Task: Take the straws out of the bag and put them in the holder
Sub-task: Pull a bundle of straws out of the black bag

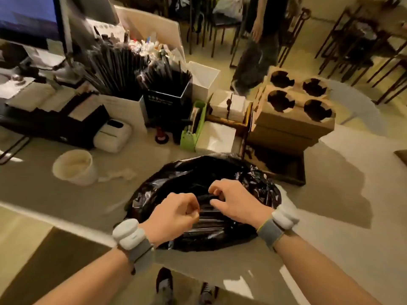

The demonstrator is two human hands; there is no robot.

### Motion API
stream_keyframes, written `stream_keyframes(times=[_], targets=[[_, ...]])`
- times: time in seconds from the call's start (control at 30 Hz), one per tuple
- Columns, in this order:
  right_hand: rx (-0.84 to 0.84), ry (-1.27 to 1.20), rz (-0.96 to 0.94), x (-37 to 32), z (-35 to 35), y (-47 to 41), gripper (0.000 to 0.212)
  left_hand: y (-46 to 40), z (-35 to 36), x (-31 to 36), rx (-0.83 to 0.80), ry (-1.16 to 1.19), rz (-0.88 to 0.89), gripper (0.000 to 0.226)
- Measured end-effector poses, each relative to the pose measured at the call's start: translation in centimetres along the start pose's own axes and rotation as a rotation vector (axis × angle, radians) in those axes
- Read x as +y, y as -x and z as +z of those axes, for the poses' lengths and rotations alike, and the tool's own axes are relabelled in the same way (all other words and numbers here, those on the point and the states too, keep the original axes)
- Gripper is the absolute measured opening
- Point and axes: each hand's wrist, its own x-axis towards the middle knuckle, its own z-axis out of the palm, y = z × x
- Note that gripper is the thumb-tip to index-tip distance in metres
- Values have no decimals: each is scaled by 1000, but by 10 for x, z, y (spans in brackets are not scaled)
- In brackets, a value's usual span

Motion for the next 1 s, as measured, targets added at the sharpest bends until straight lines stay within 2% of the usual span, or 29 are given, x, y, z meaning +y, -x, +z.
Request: stream_keyframes(times=[0.1,0.23,0.33,0.47,0.67,0.73,0.83,0.9,1.0], targets=[[-40,65,14,14,23,-7,46,8,29,-17,-56,-114,-58,12],[10,165,-1,26,38,-18,76,19,67,-25,-128,-92,-54,18],[3,258,22,35,45,-30,94,22,81,-31,-77,-111,-112,21],[-12,393,-24,41,50,-31,101,28,91,-35,-13,-93,-167,20],[-68,368,-106,45,56,-26,118,21,101,-40,69,-30,-158,19],[-88,407,-145,45,59,-24,116,17,99,-41,102,-27,-134,18],[-82,429,-163,42,67,-22,89,10,98,-42,79,130,-92,15],[-67,322,-119,37,69,-23,72,8,96,-38,66,138,-44,16],[-87,105,-65,37,63,-23,57,5,88,-36,89,120,36,17]])
